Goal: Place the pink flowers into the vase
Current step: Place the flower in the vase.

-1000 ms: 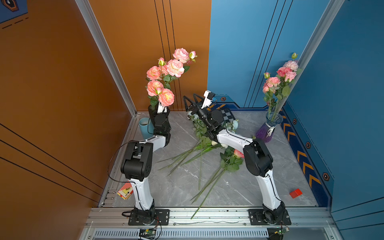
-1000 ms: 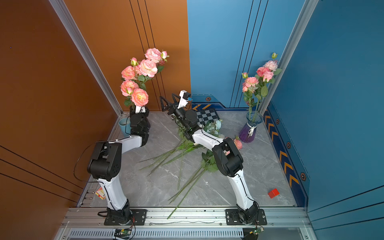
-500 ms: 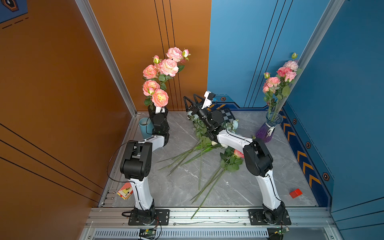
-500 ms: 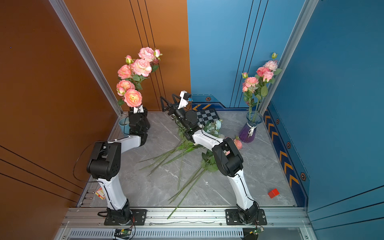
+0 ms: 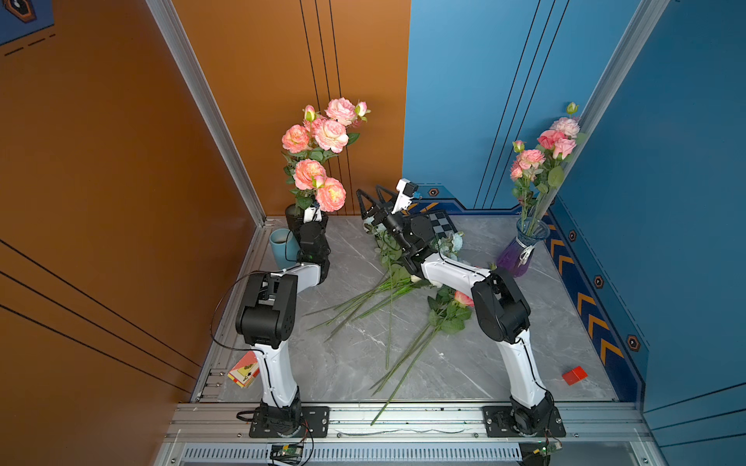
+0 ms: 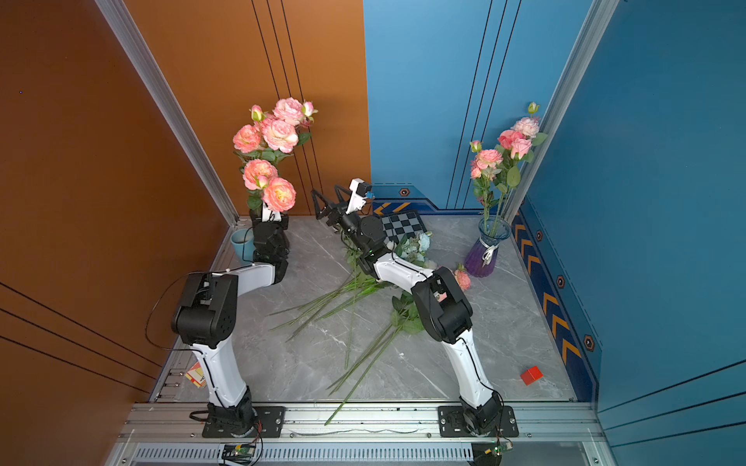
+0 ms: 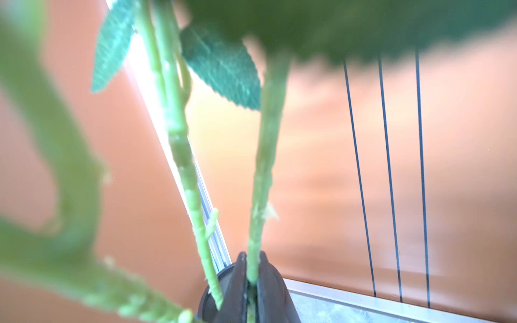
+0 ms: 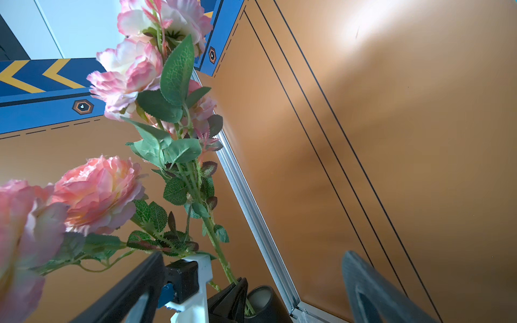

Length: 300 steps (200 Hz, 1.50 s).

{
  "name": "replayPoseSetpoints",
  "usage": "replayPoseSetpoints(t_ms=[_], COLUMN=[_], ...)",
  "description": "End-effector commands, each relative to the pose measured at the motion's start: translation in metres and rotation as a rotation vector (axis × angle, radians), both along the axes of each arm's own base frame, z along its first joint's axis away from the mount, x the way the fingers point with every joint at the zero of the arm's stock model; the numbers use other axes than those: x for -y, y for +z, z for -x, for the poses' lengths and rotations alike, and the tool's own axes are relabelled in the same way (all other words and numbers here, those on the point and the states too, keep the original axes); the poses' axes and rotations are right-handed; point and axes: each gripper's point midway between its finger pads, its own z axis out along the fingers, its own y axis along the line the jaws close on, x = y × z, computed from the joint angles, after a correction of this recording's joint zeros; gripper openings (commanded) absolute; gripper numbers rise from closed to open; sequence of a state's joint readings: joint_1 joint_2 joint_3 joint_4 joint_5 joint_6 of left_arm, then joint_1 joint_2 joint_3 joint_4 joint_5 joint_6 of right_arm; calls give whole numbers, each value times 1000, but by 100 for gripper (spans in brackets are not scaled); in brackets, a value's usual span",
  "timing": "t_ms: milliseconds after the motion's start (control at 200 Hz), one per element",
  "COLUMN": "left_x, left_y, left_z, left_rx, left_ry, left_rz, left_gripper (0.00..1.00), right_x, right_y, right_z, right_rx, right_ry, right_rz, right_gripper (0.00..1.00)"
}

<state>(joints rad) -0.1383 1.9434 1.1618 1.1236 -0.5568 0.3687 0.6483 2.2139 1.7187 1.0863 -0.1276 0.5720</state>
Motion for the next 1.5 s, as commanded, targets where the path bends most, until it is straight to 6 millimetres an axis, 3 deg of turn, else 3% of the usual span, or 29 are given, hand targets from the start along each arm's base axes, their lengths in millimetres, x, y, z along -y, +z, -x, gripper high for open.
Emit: replayPoseSetpoints(t_ms=[0, 450, 681, 1101, 1497], left_x=[4, 12, 17, 19, 33], left_y=[-3, 1, 3, 6, 3], left_z=[-5, -5, -3, -2, 3], left_rx=[-3, 7, 11, 15, 3], left_ry=[-13, -50, -63, -66, -95], left_rz=[20, 36, 45, 46, 44], left_gripper=[1, 9, 21, 23, 39], right_x=[14, 13, 10, 4, 1], right_y=[35, 33, 32, 29, 30], right_z=[15, 15, 14, 11, 10], right_rx=[62, 56, 51, 41, 37], right_ry=[10, 16, 17, 27, 36], right_rz=[-57, -58, -50, -38, -25], right_gripper=[100, 100, 100, 100, 100])
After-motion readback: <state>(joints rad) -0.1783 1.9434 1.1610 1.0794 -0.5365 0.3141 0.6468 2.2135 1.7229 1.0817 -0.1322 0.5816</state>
